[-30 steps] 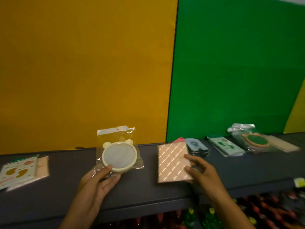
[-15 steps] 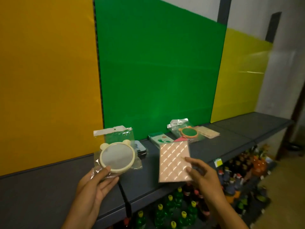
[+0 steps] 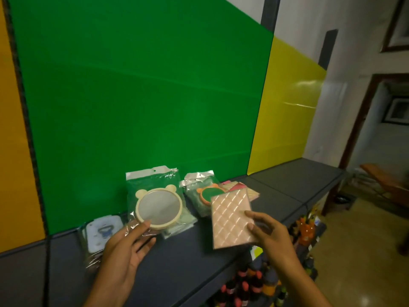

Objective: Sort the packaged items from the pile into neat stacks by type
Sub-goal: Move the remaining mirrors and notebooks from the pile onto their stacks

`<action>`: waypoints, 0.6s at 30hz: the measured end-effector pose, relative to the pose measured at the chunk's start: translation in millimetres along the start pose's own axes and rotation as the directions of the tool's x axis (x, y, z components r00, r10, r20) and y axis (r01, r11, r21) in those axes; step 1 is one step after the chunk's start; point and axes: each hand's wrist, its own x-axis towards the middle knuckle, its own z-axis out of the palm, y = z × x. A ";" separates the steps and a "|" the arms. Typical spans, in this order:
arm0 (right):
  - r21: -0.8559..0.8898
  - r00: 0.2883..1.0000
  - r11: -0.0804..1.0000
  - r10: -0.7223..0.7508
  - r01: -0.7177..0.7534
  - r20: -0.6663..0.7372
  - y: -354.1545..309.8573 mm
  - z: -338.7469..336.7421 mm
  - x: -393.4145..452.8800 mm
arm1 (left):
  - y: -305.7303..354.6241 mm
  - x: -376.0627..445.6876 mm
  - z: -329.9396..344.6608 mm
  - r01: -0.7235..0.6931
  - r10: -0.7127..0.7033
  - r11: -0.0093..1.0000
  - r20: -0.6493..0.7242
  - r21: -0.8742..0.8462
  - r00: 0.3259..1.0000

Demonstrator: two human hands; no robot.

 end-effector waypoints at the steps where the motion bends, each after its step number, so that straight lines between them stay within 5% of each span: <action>1: -0.004 1.000 1.000 -0.002 0.002 -0.005 3.5 -4.2 11.3 | -5.8 10.6 7.4 0.010 -0.010 1.000 0.004 -0.005 1.000; 18: -0.001 0.999 1.000 -0.013 0.013 -0.052 63.7 -58.6 150.1 | -66.1 113.5 94.9 0.037 -0.038 0.997 0.005 0.071 0.999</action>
